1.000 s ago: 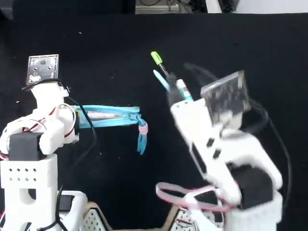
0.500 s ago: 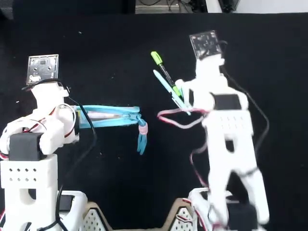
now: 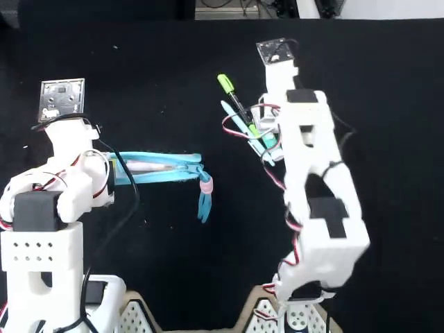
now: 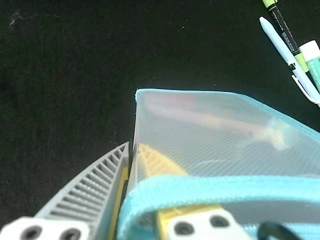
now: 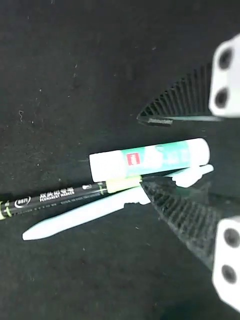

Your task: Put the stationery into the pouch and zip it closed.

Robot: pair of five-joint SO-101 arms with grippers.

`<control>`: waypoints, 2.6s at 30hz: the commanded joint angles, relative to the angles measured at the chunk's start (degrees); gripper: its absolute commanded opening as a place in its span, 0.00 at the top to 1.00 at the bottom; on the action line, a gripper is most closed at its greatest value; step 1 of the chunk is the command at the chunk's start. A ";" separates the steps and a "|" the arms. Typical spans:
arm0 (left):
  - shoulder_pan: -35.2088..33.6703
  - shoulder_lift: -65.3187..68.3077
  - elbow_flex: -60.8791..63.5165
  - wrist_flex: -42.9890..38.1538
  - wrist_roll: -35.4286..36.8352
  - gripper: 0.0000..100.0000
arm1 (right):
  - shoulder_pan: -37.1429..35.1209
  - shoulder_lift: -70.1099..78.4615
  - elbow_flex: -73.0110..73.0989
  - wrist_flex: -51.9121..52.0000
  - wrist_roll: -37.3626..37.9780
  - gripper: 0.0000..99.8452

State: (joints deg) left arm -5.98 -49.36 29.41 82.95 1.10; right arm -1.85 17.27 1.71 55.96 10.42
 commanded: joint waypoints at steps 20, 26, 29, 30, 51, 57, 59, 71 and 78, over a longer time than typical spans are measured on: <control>-0.66 0.44 1.89 -0.18 0.44 0.97 | 0.53 21.58 -25.54 -0.35 0.79 0.83; -0.66 0.44 1.89 -0.35 0.44 0.97 | 0.35 19.91 -32.13 9.23 0.79 0.83; -0.66 0.44 1.89 -0.35 0.44 0.97 | 0.35 20.09 -34.24 12.04 2.73 0.83; -0.66 0.44 1.89 -0.35 0.44 0.97 | 0.35 20.35 -34.15 12.40 5.01 0.83; -0.66 0.44 1.89 -0.18 0.44 0.97 | -0.88 25.89 -34.07 14.24 16.62 0.83; -0.66 0.44 1.89 -0.18 0.44 0.97 | 2.81 30.64 -35.91 13.98 16.88 0.83; -0.66 0.44 1.89 -0.18 0.44 0.97 | 3.25 32.13 -37.41 14.15 16.88 0.83; -0.66 0.44 1.89 -0.35 0.44 0.97 | 4.92 33.45 -49.36 27.25 16.44 0.99; -0.66 0.44 1.89 -0.26 0.44 0.97 | 6.59 33.45 -56.57 43.69 16.44 0.99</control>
State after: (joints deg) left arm -5.98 -49.36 29.58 82.95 1.10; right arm 2.99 51.30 -50.86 94.11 26.77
